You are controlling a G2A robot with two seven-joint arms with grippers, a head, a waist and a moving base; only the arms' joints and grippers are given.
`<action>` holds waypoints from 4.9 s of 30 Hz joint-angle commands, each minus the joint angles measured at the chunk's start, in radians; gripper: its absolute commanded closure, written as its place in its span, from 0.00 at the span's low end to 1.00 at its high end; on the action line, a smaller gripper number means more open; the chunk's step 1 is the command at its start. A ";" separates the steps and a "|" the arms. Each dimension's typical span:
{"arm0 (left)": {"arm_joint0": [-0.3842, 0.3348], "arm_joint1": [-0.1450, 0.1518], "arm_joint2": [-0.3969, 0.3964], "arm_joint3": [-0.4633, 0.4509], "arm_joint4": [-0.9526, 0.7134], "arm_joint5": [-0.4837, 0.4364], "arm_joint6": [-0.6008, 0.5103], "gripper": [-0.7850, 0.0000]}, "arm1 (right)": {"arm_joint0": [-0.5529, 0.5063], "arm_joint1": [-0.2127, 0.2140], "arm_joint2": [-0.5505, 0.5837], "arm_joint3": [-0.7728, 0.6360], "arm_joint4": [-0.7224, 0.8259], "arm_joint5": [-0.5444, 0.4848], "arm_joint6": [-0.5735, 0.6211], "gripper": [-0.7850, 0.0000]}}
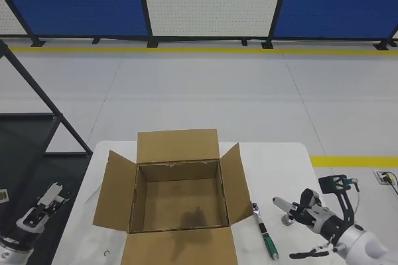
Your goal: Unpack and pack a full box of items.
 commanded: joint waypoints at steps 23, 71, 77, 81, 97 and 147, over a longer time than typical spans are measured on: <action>0.000 0.000 0.000 0.000 0.000 0.000 0.000 0.00 | -0.025 0.038 -0.094 0.037 -0.335 -0.230 0.247 0.00; 0.000 0.000 0.000 0.000 0.000 0.000 0.000 0.00 | 0.184 0.031 -0.431 0.263 -0.540 -0.243 0.295 0.00; 0.000 0.000 0.000 0.000 0.000 0.000 0.000 0.00 | 0.184 0.031 -0.431 0.263 -0.540 -0.243 0.295 0.00; 0.000 0.000 0.000 0.000 0.000 0.000 0.000 0.00 | 0.184 0.031 -0.431 0.263 -0.540 -0.243 0.295 0.00; 0.000 0.000 0.000 0.000 0.000 0.000 0.000 0.00 | 0.184 0.031 -0.431 0.263 -0.540 -0.243 0.295 0.00; 0.000 0.000 0.001 -0.002 -0.002 0.000 0.002 0.00 | 0.179 0.030 -0.433 0.266 -0.544 -0.240 0.279 0.00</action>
